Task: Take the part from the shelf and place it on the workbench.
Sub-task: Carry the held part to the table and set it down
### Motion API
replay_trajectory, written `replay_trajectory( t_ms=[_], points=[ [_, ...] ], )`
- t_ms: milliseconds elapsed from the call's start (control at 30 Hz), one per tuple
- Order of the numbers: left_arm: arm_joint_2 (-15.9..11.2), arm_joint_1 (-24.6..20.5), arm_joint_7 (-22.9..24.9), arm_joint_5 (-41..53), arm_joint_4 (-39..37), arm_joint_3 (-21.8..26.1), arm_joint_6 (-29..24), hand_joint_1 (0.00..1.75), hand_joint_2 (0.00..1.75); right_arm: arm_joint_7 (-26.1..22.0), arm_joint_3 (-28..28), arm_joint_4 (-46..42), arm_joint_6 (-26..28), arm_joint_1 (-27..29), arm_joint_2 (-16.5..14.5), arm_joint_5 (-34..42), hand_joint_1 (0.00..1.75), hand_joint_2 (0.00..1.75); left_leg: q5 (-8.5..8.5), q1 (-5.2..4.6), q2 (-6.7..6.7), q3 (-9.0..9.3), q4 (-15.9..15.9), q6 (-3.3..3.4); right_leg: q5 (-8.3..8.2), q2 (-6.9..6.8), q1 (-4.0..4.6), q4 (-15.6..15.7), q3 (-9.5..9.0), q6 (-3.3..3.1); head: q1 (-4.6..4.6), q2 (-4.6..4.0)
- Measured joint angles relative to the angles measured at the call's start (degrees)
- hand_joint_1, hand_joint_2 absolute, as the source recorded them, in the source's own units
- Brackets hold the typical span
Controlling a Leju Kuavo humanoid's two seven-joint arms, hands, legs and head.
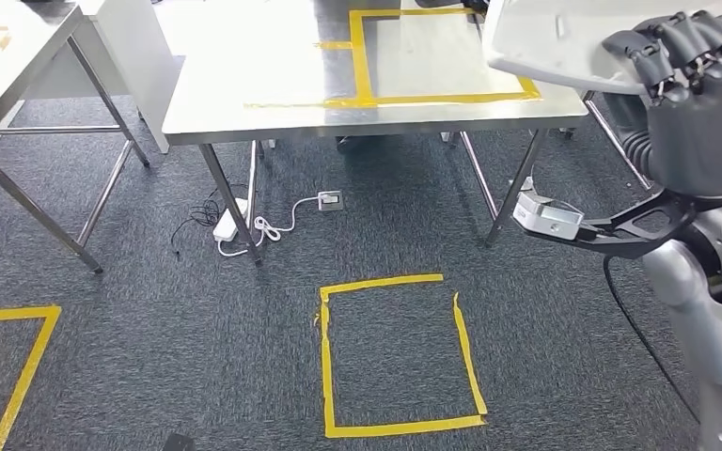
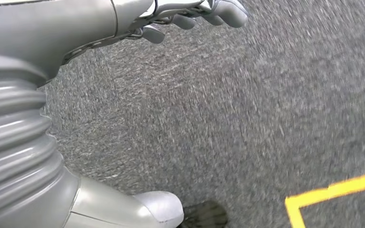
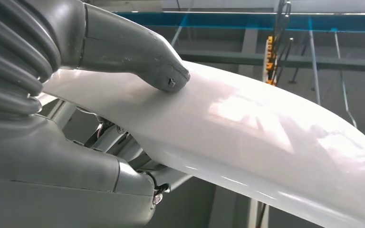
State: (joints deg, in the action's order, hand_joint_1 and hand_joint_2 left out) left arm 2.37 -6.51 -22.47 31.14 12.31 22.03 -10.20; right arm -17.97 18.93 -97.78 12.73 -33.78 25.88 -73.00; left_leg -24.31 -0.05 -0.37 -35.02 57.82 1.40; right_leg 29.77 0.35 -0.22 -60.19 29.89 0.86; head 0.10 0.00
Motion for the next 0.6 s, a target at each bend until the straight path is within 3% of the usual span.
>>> replay_trajectory(
  t_ms=[33, 133, 167, 200, 233, 300, 367, 500, 533, 600],
  points=[
    [-0.1, 0.0, -0.1, -0.1, 0.0, 0.2, -0.1, 0.00, 1.75, 0.0, 0.0, 0.0, 0.0, -0.2, 0.2, 0.0, 1.75, 1.75, -0.30, 0.10, -0.07, 0.63, -0.1, 0.28, 0.39, -0.06, -0.08, -2.7, 1.45, 0.25, 0.06, 0.00],
    [-0.4, 0.2, -0.2, -0.4, 0.0, 1.0, -0.3, 0.00, 1.75, 0.0, 0.0, 0.3, 0.0, -0.3, 0.4, 0.0, 1.75, 1.75, -1.69, 0.09, -0.13, 1.94, -0.1, 0.62, 3.84, -0.10, -0.27, -12.9, 8.95, 0.90, 0.17, 0.00],
    [-0.5, 0.3, -0.3, -0.5, 0.0, 1.2, -0.3, 0.00, 1.75, 0.0, 0.0, 0.4, 0.0, -0.1, 0.5, 0.0, 1.75, 1.75, -2.22, 0.08, -0.17, 2.46, -0.1, 0.59, 4.54, -0.10, -0.33, -14.2, 10.74, 1.00, 0.19, 0.00],
    [-0.6, 0.4, -0.3, -0.6, 0.0, 1.4, -0.3, 0.00, 1.75, 0.0, 0.0, 0.5, 0.1, 0.0, 0.6, 0.0, 1.75, 1.75, -2.75, 0.08, -0.20, 3.08, -0.1, 0.51, 4.02, -0.10, -0.37, -13.6, 11.47, 1.01, 0.19, 0.00],
    [-0.6, 0.4, -0.4, -0.6, 0.0, 1.6, -0.3, 0.00, 1.75, 0.0, 0.0, 0.5, 0.2, 0.0, 0.7, 0.0, 1.75, 1.75, -3.33, 0.08, -0.24, 3.81, -0.1, 0.40, 2.22, -0.11, -0.41, -11.1, 11.23, 0.94, 0.19, 0.00],
    [-0.7, 0.5, -0.4, -0.7, 0.0, 2.0, -0.3, 0.00, 1.75, 0.0, 0.0, 0.6, 0.4, 0.2, 1.0, 0.0, 1.75, 1.75, -4.61, 0.03, -0.31, 5.09, 0.1, -0.01, -3.54, -0.26, -0.39, -3.2, 9.27, 0.65, 0.21, 0.00],
    [-0.7, 0.5, -0.5, -0.7, 0.0, 2.2, -0.3, 0.00, 1.75, 0.0, 0.0, 0.7, 0.6, 0.5, 1.3, 0.1, 1.75, 1.75, -5.83, -0.11, -0.34, 5.82, 0.1, -0.67, -6.32, -0.40, -0.13, 1.5, 7.88, 0.14, 0.29, 0.00],
    [-0.9, 0.5, -0.8, -0.7, 0.0, 2.5, -0.3, 0.00, 1.75, -0.2, 0.0, 0.8, 0.4, 0.8, 1.5, 1.8, 1.75, 1.75, -6.69, -0.14, -0.15, 6.96, 1.6, -2.03, -5.35, -0.11, -0.27, 2.2, 5.84, -1.47, 0.27, 0.00],
    [-0.9, 0.4, -0.9, -0.6, 0.0, 2.5, -0.3, 0.00, 1.75, -0.5, 0.0, 0.8, 0.0, 0.8, 1.5, 2.9, 1.75, 1.75, -7.23, -0.08, -0.09, 5.97, 3.6, -2.30, -5.03, -0.12, -0.32, 2.2, 5.15, -1.83, 0.22, 0.00],
    [-0.9, 0.4, -1.1, -0.6, 0.0, 2.6, -0.3, 0.00, 1.75, -1.0, 0.0, 0.9, -1.0, 0.8, 1.5, 5.4, 1.75, 1.75, -9.46, 0.03, 0.02, 1.45, 10.8, -2.81, -4.12, -0.06, -0.31, 2.3, 4.14, -2.22, 0.09, 0.00]
  ],
)
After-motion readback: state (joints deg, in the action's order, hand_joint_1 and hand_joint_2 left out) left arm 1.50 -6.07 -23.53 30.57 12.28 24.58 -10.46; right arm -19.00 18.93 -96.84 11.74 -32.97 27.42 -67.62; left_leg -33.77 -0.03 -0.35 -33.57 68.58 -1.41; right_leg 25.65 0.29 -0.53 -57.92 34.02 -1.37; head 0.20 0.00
